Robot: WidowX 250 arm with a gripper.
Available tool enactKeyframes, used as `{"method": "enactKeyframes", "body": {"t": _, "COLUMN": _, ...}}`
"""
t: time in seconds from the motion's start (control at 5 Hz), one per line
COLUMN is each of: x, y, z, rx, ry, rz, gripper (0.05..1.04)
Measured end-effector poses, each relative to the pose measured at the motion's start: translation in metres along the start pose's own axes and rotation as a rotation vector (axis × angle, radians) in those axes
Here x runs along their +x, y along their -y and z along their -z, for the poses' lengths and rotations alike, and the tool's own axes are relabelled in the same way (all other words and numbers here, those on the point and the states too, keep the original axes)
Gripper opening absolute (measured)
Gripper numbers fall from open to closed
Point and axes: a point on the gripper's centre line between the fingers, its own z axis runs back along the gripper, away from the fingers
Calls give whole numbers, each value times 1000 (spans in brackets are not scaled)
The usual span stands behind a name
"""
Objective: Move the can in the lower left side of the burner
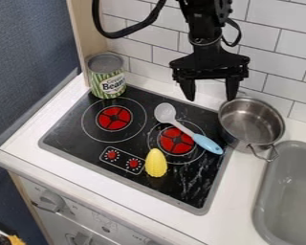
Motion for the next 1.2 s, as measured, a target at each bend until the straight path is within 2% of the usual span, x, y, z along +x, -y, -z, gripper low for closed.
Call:
{"method": "enactKeyframes", "body": {"t": 0.2, "x": -5, "y": -4, "z": 11, "rx": 17, "ry": -26, "rz": -6, "gripper": 1001}}
{"method": "enactKeyframes", "body": {"t": 0.4, "x": 11, "y": -20, "z": 11, "rx": 91, "ry": 67, "rz": 57, "gripper": 1001}}
{"method": "enactKeyframes", "body": {"t": 0.6, "x": 43, "y": -51, "z": -1, "rx": 161, "ry": 177, "rz": 21, "gripper": 1001}}
{"method": "enactKeyframes", "body": {"t": 0.8, "x": 62, "y": -72, "z": -8, "rx": 200, "ry": 251, "rz": -12, "gripper": 1001}}
{"method": "enactKeyframes", "body": {"t": 1.2, "x": 84, "y": -111, "z": 5, "rx": 277, "ry": 284, "rz": -62, "gripper": 1001}}
